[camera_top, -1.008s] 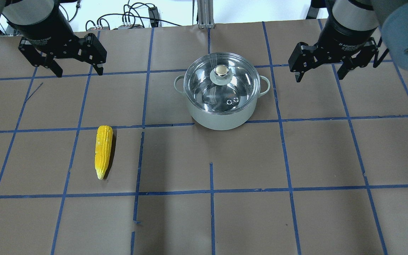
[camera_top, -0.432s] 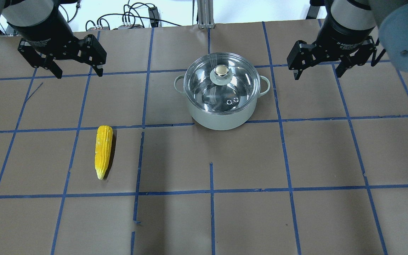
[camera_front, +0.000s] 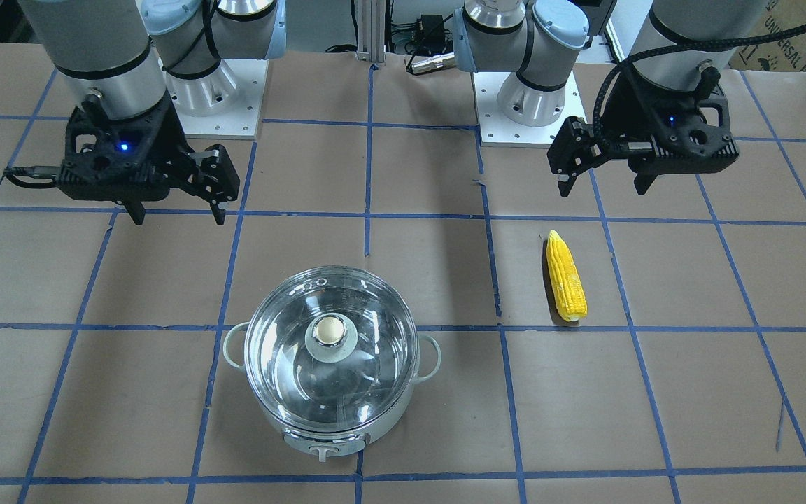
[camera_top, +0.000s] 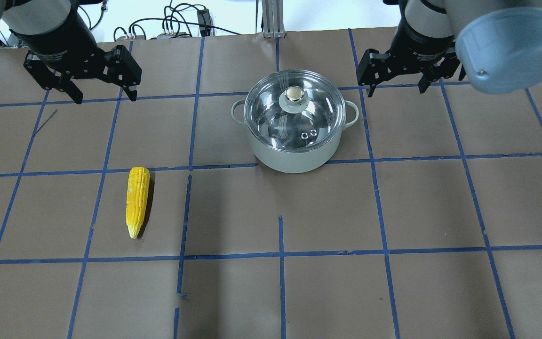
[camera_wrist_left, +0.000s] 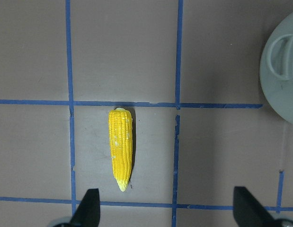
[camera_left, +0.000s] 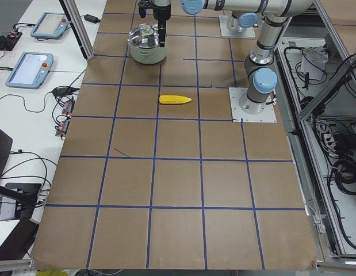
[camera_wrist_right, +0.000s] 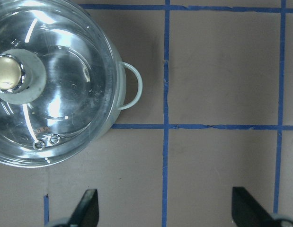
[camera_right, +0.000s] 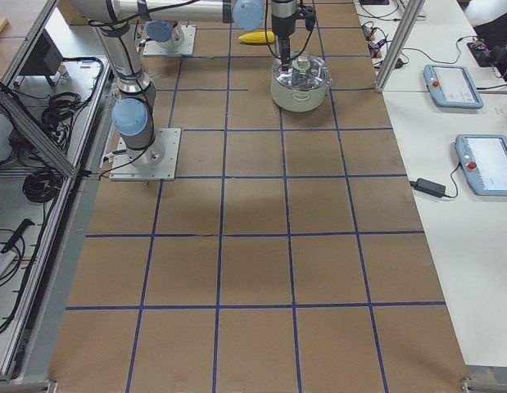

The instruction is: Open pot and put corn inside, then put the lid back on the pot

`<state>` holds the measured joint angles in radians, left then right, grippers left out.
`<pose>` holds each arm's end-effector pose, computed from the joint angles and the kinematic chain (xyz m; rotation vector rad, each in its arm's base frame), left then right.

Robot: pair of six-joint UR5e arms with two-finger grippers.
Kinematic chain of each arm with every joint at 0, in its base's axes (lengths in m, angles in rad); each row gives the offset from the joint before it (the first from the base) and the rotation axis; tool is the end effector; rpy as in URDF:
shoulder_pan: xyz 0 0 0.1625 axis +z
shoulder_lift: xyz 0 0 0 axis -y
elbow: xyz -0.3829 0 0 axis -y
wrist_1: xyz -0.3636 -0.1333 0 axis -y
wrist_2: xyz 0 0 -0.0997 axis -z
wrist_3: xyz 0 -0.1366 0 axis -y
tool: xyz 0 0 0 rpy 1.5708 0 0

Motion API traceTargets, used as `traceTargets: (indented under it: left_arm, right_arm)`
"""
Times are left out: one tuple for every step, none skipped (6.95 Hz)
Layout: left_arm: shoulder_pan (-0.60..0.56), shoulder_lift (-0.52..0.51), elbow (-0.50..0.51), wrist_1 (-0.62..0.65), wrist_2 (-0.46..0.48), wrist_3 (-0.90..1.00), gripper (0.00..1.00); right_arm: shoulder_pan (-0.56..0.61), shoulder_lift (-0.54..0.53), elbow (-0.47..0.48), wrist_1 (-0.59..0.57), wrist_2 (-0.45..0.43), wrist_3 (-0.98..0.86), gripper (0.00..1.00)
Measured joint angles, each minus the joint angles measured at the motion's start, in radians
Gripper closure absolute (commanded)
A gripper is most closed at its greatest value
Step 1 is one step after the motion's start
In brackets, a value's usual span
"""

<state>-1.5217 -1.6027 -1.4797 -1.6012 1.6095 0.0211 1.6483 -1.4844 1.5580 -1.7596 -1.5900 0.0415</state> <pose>-0.1044 -0.4845 0.4331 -0.0443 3.1013 -0.0425 0.1698 -0.4987 0.3930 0.0545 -3.1236 0.1816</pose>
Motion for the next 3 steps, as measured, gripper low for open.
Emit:
traceTargets:
  left_arm:
    - [0.000, 0.003, 0.000, 0.000, 0.000, 0.000, 0.00]
    - [0.000, 0.003, -0.001, 0.000, -0.001, 0.000, 0.00]
    - [0.000, 0.001, -0.001, 0.000, -0.003, 0.000, 0.00]
  right_arm:
    - [0.031, 0.051, -0.035, -0.027, 0.000, 0.021, 0.02]
    - [0.060, 0.119, -0.100, -0.039, -0.001, 0.042, 0.03]
    - [0.088, 0.194, -0.174, -0.042, -0.003, 0.062, 0.04]
